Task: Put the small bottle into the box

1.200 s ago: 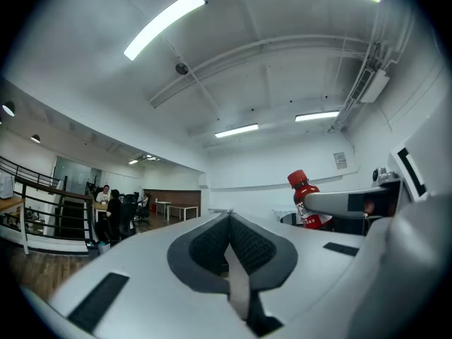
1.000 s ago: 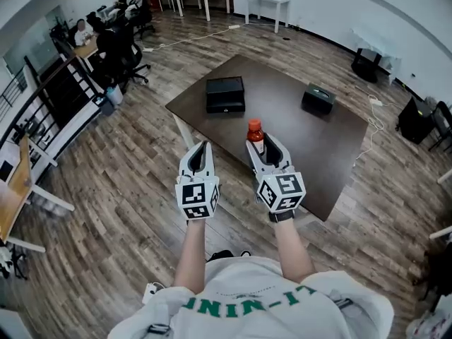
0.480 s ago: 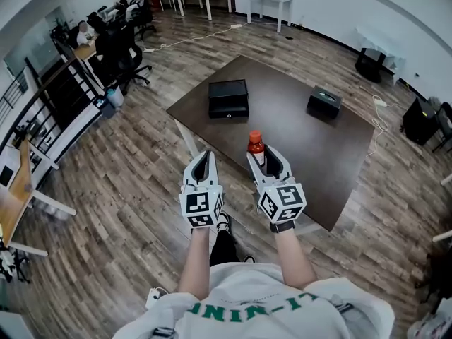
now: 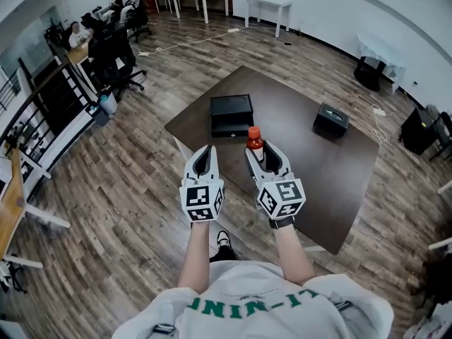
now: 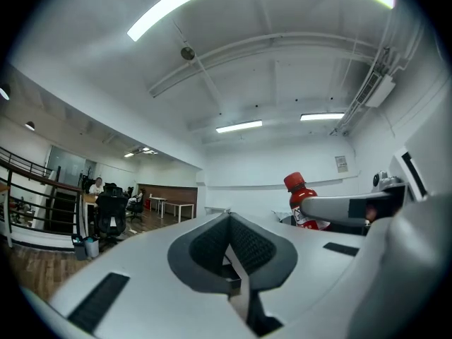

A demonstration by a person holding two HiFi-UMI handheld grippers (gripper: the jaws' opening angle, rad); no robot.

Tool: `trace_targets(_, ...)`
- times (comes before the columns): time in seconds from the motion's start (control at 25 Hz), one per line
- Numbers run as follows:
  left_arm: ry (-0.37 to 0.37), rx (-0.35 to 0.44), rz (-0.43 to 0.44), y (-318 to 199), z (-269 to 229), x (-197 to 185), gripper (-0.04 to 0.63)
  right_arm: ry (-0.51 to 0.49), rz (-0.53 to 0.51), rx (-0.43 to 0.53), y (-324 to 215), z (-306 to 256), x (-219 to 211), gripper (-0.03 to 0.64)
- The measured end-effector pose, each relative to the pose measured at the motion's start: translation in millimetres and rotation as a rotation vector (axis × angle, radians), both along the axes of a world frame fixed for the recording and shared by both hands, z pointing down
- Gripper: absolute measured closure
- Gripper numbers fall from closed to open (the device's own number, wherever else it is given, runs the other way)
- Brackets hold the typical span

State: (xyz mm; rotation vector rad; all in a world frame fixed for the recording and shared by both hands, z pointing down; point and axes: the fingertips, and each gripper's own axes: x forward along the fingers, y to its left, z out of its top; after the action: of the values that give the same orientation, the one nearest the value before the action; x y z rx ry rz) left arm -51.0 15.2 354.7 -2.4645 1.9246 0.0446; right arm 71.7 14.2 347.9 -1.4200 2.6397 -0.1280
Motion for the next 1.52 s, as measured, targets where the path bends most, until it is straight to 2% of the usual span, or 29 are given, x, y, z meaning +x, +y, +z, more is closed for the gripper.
trace_targets(0.28, 0.017, 0.001, 0.017, -103, 0, -63, 0.584, 0.023, 0.012, -0.004, -106, 3, -62, 0.403)
trace_targets(0.4, 0.030, -0.030, 0.039, -139, 11, -79, 0.584, 0.040, 0.028, -0.021, -141, 10, -79, 0.403)
trace_targets(0.68, 0.063, -0.111, 0.090, -214, 57, -89, 0.584, 0.081, 0.060, -0.110, -206, 55, -93, 0.403)
trace_targets(0.88, 0.066, -0.133, 0.094, -263, 73, -89, 0.584, 0.108, 0.060, -0.145, -256, 78, -88, 0.403)
trace_targets(1.32, 0.048, -0.176, 0.086, -382, 96, -76, 0.584, 0.225, -0.031, -0.205, -383, 119, -78, 0.403)
trace_targets(1.52, 0.052, -0.225, 0.082, -419, 122, -81, 0.584, 0.320, -0.080, -0.226, -424, 148, -86, 0.403)
